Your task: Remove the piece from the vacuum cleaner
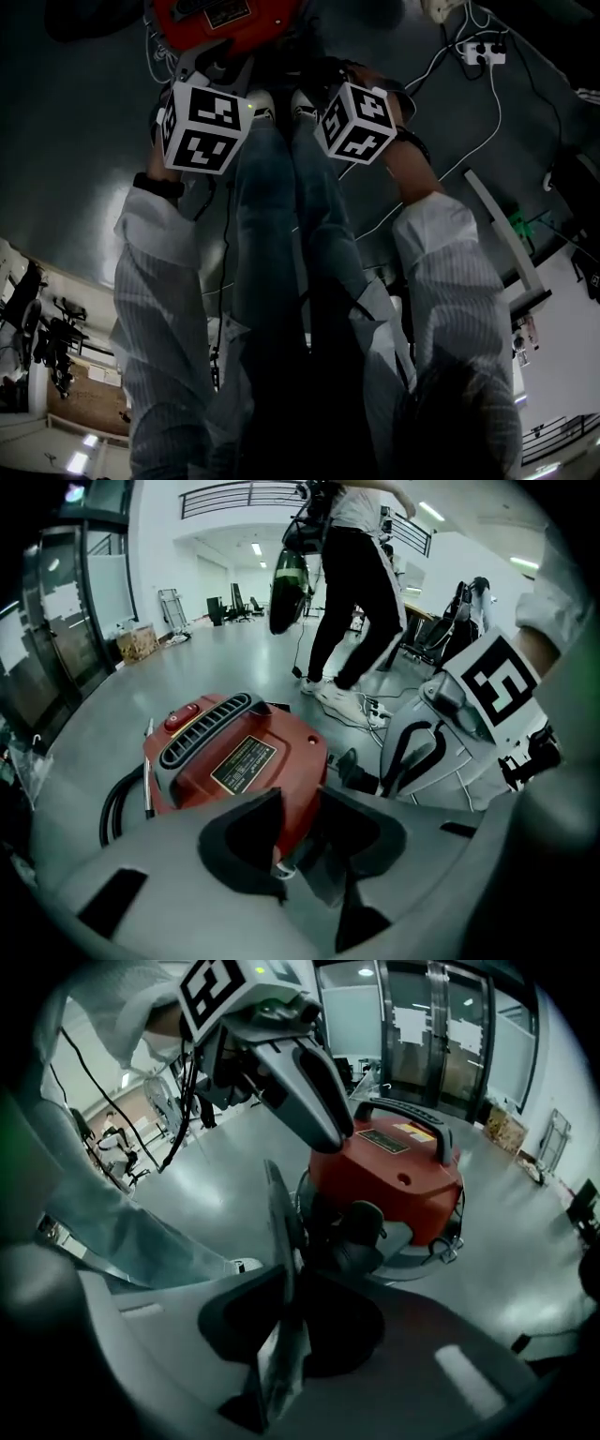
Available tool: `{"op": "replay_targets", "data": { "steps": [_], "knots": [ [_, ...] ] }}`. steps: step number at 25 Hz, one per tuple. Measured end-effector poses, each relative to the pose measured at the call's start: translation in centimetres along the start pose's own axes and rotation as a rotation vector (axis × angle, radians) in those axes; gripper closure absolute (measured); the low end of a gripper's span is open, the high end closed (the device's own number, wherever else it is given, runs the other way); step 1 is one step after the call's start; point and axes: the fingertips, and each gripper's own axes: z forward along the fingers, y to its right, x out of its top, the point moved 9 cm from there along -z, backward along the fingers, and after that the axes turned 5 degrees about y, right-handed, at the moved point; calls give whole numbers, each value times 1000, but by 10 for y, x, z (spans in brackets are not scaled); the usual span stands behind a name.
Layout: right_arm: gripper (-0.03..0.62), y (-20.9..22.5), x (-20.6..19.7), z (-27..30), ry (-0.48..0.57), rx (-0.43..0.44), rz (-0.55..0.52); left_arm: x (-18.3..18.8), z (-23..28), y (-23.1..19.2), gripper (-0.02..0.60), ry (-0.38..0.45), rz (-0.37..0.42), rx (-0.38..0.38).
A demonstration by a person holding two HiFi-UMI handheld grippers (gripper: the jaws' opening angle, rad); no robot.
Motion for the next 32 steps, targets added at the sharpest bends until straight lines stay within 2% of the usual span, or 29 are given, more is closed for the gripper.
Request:
{"op": "replay_targets", "data": {
  "steps": [5,9,19,22,24,26,29,32],
  "knots": [
    [563,-13,2,4,-26,-5,-57,-5,2,1,453,1,-21,11],
    [559,-23,1,-4,-37,32,-96,2,0,0,454,-1,-23,18],
    [554,-36,-4,-6,-30,96,-50,3,-1,1,454,-6,-29,36],
    [554,-44,-6,-5,-40,171,-67,2,0,2,454,-4,-29,43],
    [570,-64,-9,-4,-39,230,-105,1,0,2,454,-4,-23,47],
    [569,-83,-16,-8,-15,179,-49,0,-1,2,454,1,-28,48],
    [569,-95,-18,-21,48,77,128,-5,-5,5,454,22,-74,33],
    [569,-86,-6,-43,130,5,272,0,-37,8,454,122,-180,40]
  ]
}}
